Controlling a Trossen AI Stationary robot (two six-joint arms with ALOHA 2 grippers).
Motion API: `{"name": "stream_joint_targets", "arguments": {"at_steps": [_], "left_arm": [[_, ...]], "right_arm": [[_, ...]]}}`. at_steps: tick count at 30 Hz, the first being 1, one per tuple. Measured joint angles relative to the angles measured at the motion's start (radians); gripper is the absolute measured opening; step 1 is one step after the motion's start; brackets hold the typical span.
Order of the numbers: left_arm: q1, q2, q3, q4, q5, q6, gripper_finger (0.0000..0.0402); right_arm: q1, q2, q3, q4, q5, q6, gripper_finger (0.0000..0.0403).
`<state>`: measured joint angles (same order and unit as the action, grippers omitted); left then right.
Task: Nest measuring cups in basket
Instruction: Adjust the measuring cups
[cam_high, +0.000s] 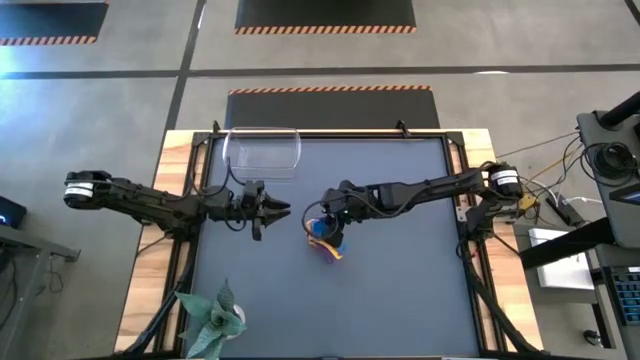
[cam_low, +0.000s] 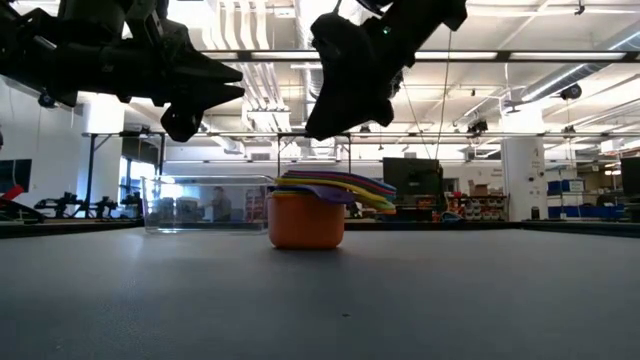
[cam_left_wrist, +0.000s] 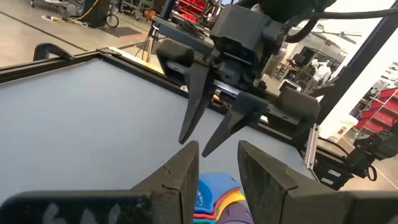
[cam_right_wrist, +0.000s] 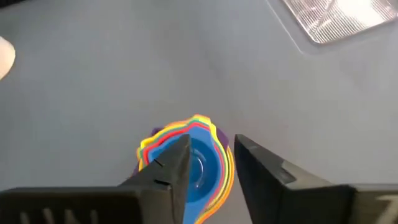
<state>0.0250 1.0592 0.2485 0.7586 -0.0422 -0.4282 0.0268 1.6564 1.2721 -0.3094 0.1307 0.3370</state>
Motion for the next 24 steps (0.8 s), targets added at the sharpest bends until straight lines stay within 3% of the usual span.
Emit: {"name": "stream_joint_targets", "arguments": {"at_steps": [6, 12, 18, 21, 24], "left_arm": [[0.000, 0.000, 0.000, -0.007, 0.000, -0.001, 0.0094], [-0.026, 0.000, 0.049, -0.068, -0.004, -0.017, 0.0094], [-0.160, 0.060, 0.294, -0.517, -0.064, 0.099, 0.0094], [-0.232, 0.150, 0.418, -0.753, -0.129, 0.123, 0.0094], [-0.281, 0.261, 0.509, -0.876, -0.131, 0.150, 0.0094]], "right_arm": [[0.029, -0.008, 0.032, -0.142, 0.000, -0.040, 0.0148], [0.034, -0.009, 0.032, -0.290, 0.011, -0.042, 0.0152], [0.032, -0.009, 0.025, -0.386, 0.131, -0.037, 0.0128], [0.031, -0.009, 0.021, -0.391, 0.132, -0.020, 0.0108], [0.039, -0.009, 0.020, -0.391, 0.109, -0.016, 0.0077]]}}
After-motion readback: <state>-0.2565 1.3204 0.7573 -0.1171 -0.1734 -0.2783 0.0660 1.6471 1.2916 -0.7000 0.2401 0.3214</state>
